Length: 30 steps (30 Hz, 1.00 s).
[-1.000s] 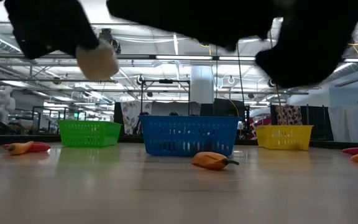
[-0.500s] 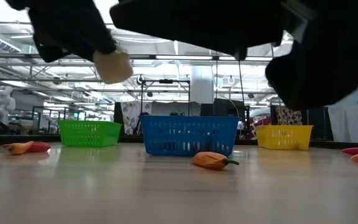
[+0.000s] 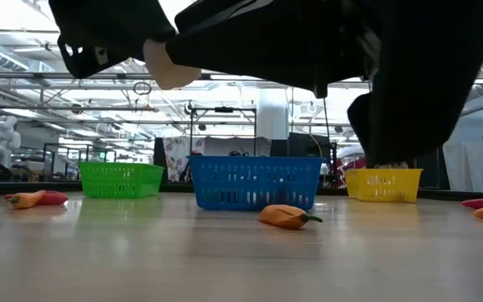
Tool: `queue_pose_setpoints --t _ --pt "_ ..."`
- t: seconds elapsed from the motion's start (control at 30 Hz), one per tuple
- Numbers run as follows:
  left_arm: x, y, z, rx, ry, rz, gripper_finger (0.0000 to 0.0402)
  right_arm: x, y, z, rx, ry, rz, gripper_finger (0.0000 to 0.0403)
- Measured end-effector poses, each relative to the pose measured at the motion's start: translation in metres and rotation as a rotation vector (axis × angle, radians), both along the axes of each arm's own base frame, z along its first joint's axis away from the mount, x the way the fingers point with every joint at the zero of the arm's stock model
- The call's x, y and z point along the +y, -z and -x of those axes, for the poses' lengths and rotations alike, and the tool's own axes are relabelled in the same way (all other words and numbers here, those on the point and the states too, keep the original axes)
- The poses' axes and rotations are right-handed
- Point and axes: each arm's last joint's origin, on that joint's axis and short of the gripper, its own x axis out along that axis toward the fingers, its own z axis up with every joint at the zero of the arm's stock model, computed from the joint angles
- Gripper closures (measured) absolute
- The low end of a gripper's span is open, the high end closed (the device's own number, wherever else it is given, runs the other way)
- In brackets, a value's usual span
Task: Sort produce into baskets
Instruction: Put the white garlic into the yellow bin
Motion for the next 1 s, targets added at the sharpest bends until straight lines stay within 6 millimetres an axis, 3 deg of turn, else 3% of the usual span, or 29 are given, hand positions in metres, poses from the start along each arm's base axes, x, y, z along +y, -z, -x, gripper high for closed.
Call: queue_pose_setpoints --t 0.23,0.6,0.7,1.0 --pt "0.0 0.0001 0.0001 0.001 0.002 -0.002 0.0322 -0.0005 -0.0002 0.0006 -0.007 0.037 0.01 0.0277" --pt "0.0002 -0.0005 -0.0004 -0.011 0.005 -0.02 0.0322 0.0013 0.0001 0.002 -0.004 0.03 0.012 0.0391" --pt "0.0004 -0.0008 -0.0006 -0.023 -0.002 -0.04 0.0318 0.002 0.0001 0.0026 -0.006 0.035 0.011 0.0397" --pt "0.007 -0.0063 -0.0005 -0.026 0.01 -0.079 0.0229 -0.003 -0.0028 0.0037 -0.001 0.133 0.038 0.0402"
